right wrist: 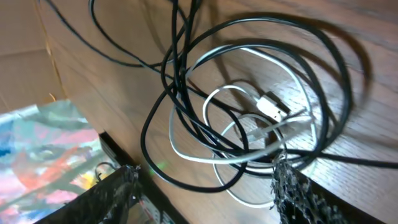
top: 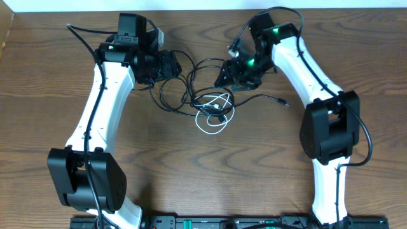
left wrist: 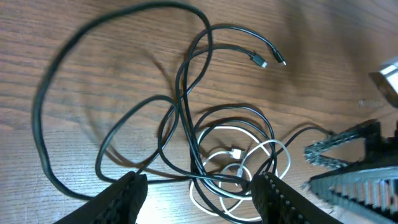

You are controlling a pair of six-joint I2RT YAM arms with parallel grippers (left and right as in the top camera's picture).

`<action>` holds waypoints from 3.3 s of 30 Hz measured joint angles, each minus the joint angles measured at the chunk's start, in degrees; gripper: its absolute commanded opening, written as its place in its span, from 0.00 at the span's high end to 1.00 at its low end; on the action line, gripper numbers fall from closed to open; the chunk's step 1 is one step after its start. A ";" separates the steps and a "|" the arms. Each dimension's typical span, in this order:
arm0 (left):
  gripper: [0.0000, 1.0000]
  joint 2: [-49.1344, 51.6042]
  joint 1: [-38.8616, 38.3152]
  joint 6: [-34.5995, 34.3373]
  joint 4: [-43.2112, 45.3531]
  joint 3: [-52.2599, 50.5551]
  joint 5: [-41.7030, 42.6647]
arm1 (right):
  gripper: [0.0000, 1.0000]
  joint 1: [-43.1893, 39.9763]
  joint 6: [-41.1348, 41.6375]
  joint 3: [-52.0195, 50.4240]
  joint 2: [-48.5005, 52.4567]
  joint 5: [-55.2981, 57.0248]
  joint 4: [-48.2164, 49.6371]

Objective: Untangle cables

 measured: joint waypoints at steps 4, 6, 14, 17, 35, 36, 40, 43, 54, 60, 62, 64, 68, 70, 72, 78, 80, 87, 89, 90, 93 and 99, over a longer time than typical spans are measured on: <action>0.41 0.00 0.02 -0.07 0.00 0.00 -0.02 | 0.27 1.73 -6.47 0.00 0.35 3.89 0.94; 0.41 0.00 0.00 -0.09 -0.02 0.00 -0.02 | 0.27 2.67 -10.82 0.00 0.44 7.41 0.92; 0.40 0.00 0.00 -0.28 0.02 0.00 -0.02 | 0.12 4.17 -25.55 0.00 0.50 16.65 0.17; 0.40 0.00 0.02 -0.31 0.07 0.00 0.00 | 0.12 4.11 -28.85 0.00 0.52 17.94 0.24; 0.40 0.00 0.02 -0.72 0.17 0.00 -0.02 | 0.14 4.20 -33.35 -7.21 0.55 19.45 13.86; 0.40 0.00 0.02 -0.72 0.20 0.00 -0.02 | 0.15 4.20 -33.42 -8.11 0.57 19.50 15.56; 0.40 0.00 0.02 -0.72 0.17 0.00 -0.02 | 0.16 4.22 -33.42 -10.95 0.59 19.58 21.05; 0.40 0.00 0.02 -0.72 0.17 0.00 -0.02 | 0.19 4.22 -33.42 -11.96 0.63 19.65 22.95; 0.40 0.00 0.02 -0.74 0.20 0.00 -0.02 | 0.35 4.70 -32.81 -12.17 0.63 16.76 30.38; 0.40 0.00 0.02 -0.76 0.44 0.00 -0.02 | 0.42 6.97 -32.26 -12.20 0.63 11.19 31.32; 0.40 0.00 0.00 -0.76 0.72 0.00 -0.02 | 0.42 8.09 -31.65 -12.44 0.63 10.34 32.70; 0.40 0.00 0.02 -0.83 0.74 0.00 -0.02 | 0.43 9.05 -30.67 -13.07 0.63 9.88 34.97; 0.40 0.00 0.00 -0.87 0.76 0.00 0.00 | 0.69 10.49 -26.10 -14.95 0.63 11.58 40.17; 0.40 0.00 0.00 -0.87 0.79 0.00 -0.02 | 0.95 10.64 -23.50 -15.28 0.63 13.18 41.53; 0.40 0.00 0.02 -0.87 0.79 0.00 -0.02 | 0.99 10.51 -20.33 -15.30 0.63 14.93 43.08; 0.40 0.00 0.02 -0.87 0.83 0.00 -0.02 | 0.99 7.43 -10.64 -15.26 0.55 16.00 43.58; 0.40 0.00 0.00 -0.87 0.81 0.00 -0.02 | 0.99 5.33 -8.57 -15.26 -0.11 15.26 42.25; 0.40 0.00 0.02 -0.87 0.83 0.00 0.00 | 0.99 -3.39 -5.53 -15.26 -12.39 11.19 38.40; 0.40 0.00 0.02 -0.87 0.83 0.00 -0.02 | 0.99 -6.27 -5.07 -15.10 -18.32 10.32 37.16; 0.40 0.00 0.00 -0.87 0.83 0.00 -0.02 | 0.99 -7.96 -4.63 -14.82 -21.64 9.88 36.41; 0.40 0.00 0.02 -0.87 0.85 0.00 0.00 | 0.99 -12.79 -3.10 -13.55 -29.29 9.11 34.29; 0.40 0.00 0.00 -0.87 0.85 0.00 -0.04 | 0.91 -17.05 1.90 -12.81 -33.35 8.50 27.87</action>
